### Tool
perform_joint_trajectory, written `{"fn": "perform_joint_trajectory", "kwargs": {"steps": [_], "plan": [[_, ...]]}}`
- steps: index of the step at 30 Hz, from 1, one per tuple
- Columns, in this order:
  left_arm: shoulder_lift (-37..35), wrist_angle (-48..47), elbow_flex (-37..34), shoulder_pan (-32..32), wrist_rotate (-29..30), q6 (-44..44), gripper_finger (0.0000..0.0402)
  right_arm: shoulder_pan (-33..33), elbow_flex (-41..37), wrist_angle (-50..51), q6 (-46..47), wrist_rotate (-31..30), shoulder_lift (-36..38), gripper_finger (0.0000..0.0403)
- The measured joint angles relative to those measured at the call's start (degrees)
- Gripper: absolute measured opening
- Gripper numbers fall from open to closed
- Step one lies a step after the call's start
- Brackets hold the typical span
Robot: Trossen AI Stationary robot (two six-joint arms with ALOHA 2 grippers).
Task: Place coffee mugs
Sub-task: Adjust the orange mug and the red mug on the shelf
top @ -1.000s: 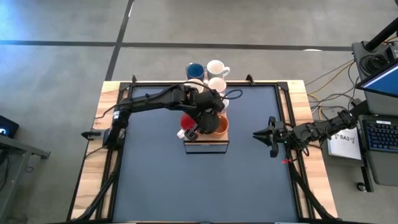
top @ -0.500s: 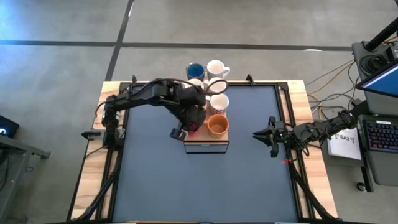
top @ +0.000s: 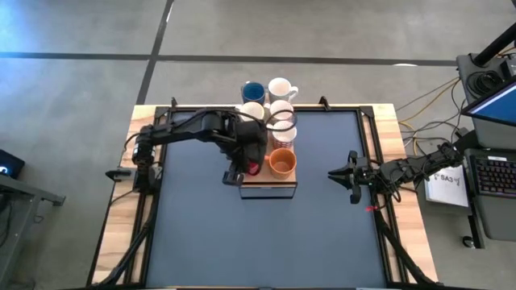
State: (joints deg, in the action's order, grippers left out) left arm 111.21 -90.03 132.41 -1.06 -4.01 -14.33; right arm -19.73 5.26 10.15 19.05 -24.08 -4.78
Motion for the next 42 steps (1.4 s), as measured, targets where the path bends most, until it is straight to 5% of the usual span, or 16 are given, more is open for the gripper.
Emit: {"fn": "perform_joint_trajectory", "kwargs": {"steps": [17, 42], "plan": [[0.5, 0.4, -4.0, 1.1, -0.1, 11.0, 0.0104, 0.0, 0.0, 0.0, 0.0, 0.0, 0.0, 0.0057], [1.6, 0.0, -4.0, 1.1, -0.1, 11.9, 0.0076, 0.0, 0.0, 0.0, 0.0, 0.0, 0.0, 0.0057]]}}
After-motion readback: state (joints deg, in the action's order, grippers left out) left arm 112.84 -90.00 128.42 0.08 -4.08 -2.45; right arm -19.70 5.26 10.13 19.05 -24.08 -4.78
